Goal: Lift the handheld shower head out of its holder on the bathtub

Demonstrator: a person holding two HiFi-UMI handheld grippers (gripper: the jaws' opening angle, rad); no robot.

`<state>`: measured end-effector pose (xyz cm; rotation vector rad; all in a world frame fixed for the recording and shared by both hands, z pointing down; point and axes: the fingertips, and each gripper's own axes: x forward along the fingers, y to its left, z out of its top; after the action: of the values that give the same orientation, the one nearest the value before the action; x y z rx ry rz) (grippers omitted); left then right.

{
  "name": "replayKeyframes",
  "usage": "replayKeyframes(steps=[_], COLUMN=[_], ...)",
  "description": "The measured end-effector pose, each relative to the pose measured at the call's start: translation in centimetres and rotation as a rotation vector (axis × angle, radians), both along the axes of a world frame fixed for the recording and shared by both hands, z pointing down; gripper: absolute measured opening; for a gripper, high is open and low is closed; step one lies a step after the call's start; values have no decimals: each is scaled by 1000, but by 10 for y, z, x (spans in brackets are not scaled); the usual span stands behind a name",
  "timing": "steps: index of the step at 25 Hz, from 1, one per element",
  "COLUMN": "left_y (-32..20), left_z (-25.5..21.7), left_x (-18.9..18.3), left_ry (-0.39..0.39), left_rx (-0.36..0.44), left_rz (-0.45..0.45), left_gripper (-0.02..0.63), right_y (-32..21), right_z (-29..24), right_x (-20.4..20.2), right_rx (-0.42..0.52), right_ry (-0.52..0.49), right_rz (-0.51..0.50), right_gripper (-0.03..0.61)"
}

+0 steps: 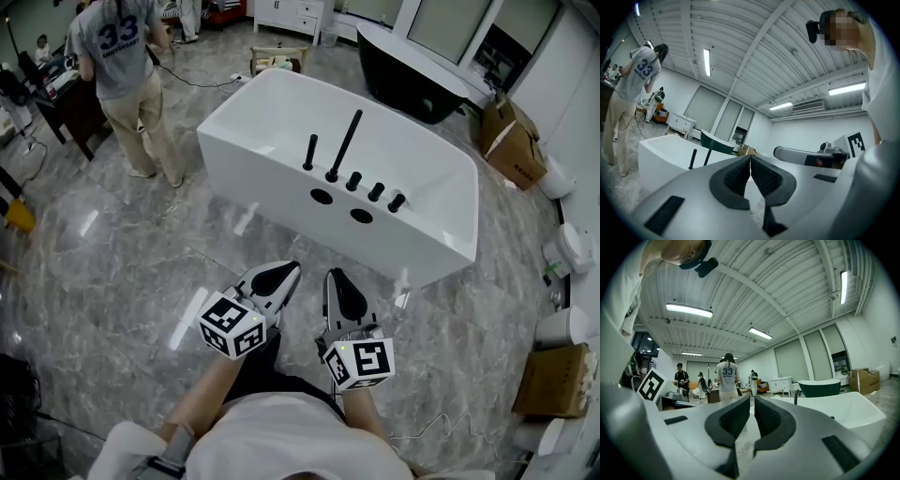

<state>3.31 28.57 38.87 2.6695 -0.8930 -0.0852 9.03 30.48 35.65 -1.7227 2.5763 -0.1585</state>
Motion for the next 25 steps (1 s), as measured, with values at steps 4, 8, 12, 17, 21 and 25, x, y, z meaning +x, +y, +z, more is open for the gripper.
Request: replayKeyframes(steps=[4,8,12,17,21,25], left_y=[-28,-55,-84,-121,-149,-172], left_z=[-4,-9,-9,-14,-11,-7], left_x=[2,1,-2,-3,-6,-10], left_ry=[1,-3,-2,0,-3,-2], left_rx=[2,15,15,15,10,4], left_rz=[6,14,21,35,43,48], left_gripper=[11,11,11,11,11,11], right_y=[-25,-51,-78,-112,-140,-164], right_z=[-6,-11,-11,-15,-9,-2], right_x=[-1,-2,-2,2,5,5], right_rx=[13,25,21,17,-5,-22], right_ry=[-4,-25,-22,-15,-32,-39], right_rz=[-10,-15,8,35,67,83], right_gripper=[21,21,21,21,21,21])
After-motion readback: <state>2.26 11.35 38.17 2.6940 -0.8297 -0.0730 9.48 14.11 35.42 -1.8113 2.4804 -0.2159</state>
